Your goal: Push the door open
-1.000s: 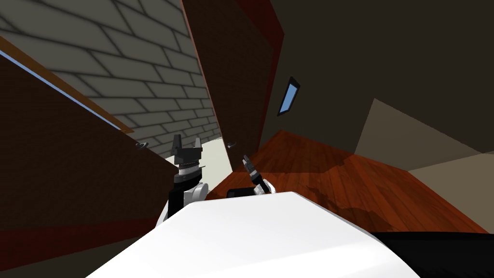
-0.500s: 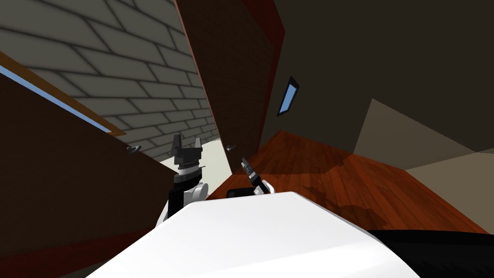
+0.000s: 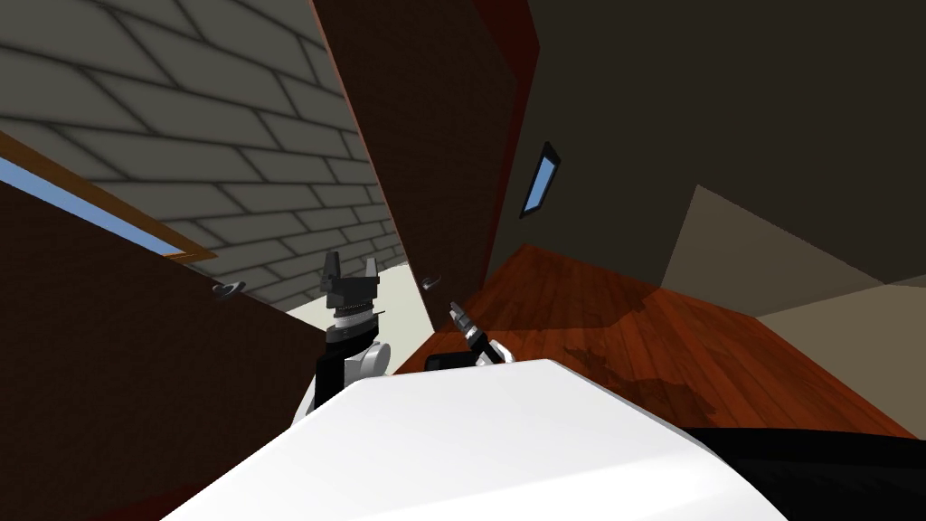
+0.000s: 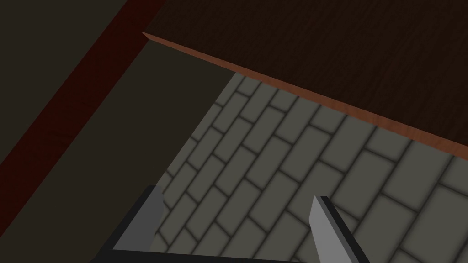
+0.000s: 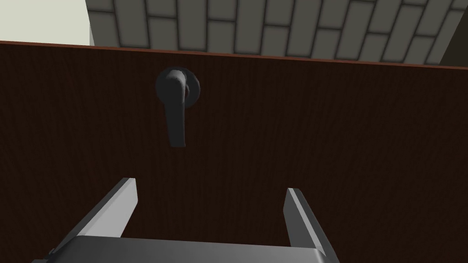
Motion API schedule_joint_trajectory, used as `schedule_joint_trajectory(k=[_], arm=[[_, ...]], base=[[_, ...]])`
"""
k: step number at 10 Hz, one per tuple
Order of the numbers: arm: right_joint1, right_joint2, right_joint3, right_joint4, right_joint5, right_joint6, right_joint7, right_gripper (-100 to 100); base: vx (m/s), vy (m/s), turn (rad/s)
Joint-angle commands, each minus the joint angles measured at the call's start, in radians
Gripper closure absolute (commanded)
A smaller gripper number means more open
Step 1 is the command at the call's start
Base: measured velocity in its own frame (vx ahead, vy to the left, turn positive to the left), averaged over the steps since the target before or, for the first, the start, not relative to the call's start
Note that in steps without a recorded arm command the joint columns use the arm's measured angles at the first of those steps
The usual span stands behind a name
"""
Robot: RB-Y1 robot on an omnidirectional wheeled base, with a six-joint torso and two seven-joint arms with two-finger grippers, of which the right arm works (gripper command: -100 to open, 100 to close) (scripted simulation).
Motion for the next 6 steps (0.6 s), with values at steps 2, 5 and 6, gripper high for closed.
schedule_joint_trajectory(k=[2, 5, 6], arm=[[-0.024, 0.001, 0.031, 0.061, -0.002, -0.012, -0.006, -100], [-0.043, -0.002, 0.06, 0.111, -0.004, -0.021, -0.012, -100], [-0.05, -0.003, 0.07, 0.129, -0.005, -0.025, -0.014, -100]], base=[[0.098, 0.036, -0.033], [0.142, 0.027, -0.031], [0.119, 0.008, -0.024]])
